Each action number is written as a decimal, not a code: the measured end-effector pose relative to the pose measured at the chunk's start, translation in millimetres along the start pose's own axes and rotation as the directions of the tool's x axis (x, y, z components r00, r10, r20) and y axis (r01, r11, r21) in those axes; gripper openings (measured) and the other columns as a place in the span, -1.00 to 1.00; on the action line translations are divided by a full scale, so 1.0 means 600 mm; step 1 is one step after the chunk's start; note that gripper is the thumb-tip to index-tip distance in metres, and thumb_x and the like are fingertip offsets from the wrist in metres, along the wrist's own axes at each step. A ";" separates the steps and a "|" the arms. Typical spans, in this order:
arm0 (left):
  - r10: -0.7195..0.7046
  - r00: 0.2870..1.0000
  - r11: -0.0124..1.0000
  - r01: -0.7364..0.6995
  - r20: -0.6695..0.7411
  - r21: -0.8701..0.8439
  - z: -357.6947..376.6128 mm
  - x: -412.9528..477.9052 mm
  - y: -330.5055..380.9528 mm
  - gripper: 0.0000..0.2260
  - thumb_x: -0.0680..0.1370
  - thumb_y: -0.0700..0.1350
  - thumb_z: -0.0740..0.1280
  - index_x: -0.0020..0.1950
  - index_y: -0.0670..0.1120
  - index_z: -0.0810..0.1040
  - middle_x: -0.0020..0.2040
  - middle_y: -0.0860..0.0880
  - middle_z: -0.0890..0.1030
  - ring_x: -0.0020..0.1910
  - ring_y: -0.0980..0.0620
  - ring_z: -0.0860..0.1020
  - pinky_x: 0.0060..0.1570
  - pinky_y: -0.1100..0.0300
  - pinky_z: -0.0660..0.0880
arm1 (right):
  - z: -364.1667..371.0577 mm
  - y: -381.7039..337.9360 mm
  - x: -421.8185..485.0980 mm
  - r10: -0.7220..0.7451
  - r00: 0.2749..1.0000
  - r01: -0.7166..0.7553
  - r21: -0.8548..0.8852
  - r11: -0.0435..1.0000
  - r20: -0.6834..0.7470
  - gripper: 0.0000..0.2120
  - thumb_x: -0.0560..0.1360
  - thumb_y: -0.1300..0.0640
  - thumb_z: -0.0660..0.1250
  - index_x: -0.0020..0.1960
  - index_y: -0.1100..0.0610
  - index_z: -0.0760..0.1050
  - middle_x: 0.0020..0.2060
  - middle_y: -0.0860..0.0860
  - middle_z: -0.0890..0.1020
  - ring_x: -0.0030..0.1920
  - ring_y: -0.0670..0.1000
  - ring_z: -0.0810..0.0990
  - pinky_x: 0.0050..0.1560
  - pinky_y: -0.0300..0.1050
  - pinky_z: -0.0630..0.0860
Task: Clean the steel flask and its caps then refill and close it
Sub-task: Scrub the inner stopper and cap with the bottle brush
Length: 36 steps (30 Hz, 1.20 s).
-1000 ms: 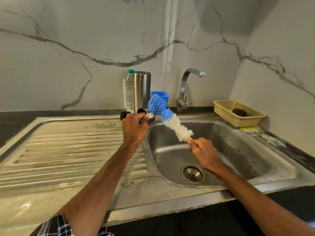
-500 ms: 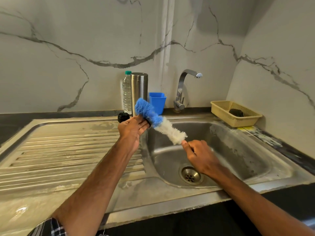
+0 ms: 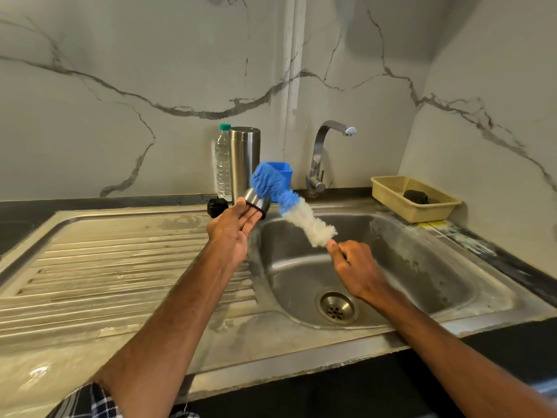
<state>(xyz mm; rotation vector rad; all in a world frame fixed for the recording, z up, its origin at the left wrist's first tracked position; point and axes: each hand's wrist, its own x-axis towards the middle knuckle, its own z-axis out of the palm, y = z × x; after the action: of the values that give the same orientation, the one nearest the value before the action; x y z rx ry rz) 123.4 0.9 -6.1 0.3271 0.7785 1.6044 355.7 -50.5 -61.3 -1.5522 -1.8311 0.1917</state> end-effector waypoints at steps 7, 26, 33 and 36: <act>-0.086 0.996 0.992 0.086 0.010 -0.097 -0.004 0.011 0.002 -0.84 0.58 -0.35 0.35 0.15 -0.32 0.53 0.13 -0.29 0.65 0.03 -0.15 0.68 -0.16 0.11 0.68 | -0.003 0.000 0.002 0.000 1.000 0.001 0.020 1.000 -0.029 -0.48 0.69 -0.02 0.11 -0.42 0.14 0.29 -0.49 0.00 0.37 -0.46 -0.08 0.27 -0.39 -0.10 0.22; -0.150 0.988 0.960 0.155 0.040 -0.235 0.000 0.002 0.012 -0.91 0.63 -0.35 0.28 0.12 -0.30 0.52 -0.02 -0.28 0.62 0.01 -0.15 0.66 0.04 0.11 0.62 | -0.003 0.008 0.005 0.002 1.000 -0.002 0.000 1.000 -0.031 -0.48 0.69 -0.01 0.11 -0.43 0.08 0.25 -0.49 -0.03 0.36 -0.42 -0.09 0.28 -0.36 -0.16 0.18; -0.161 0.985 0.959 0.172 0.064 -0.226 -0.001 0.002 0.008 -0.88 0.63 -0.36 0.27 0.16 -0.29 0.52 -0.03 -0.26 0.65 0.06 -0.16 0.67 0.21 0.06 0.58 | -0.001 -0.001 0.006 -0.041 0.999 0.040 -0.018 0.999 -0.019 -0.49 0.69 0.01 0.14 -0.43 0.07 0.25 -0.49 -0.06 0.35 -0.44 -0.12 0.26 -0.40 -0.16 0.16; -0.149 0.988 0.968 0.155 0.047 -0.196 -0.007 0.008 0.008 -0.86 0.62 -0.36 0.29 0.17 -0.30 0.51 -0.04 -0.26 0.65 -0.04 -0.16 0.68 0.16 0.04 0.60 | -0.009 -0.005 0.015 0.001 0.992 0.005 0.049 0.999 -0.122 -0.49 0.68 0.05 0.16 -0.45 0.11 0.28 -0.53 -0.02 0.32 -0.49 -0.08 0.24 -0.40 -0.09 0.18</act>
<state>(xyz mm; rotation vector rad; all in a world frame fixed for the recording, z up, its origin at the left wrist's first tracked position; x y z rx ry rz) 116.1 4.1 -6.9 0.1448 0.5979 1.5134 356.5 -45.1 -52.3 -1.4951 -1.7198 0.1371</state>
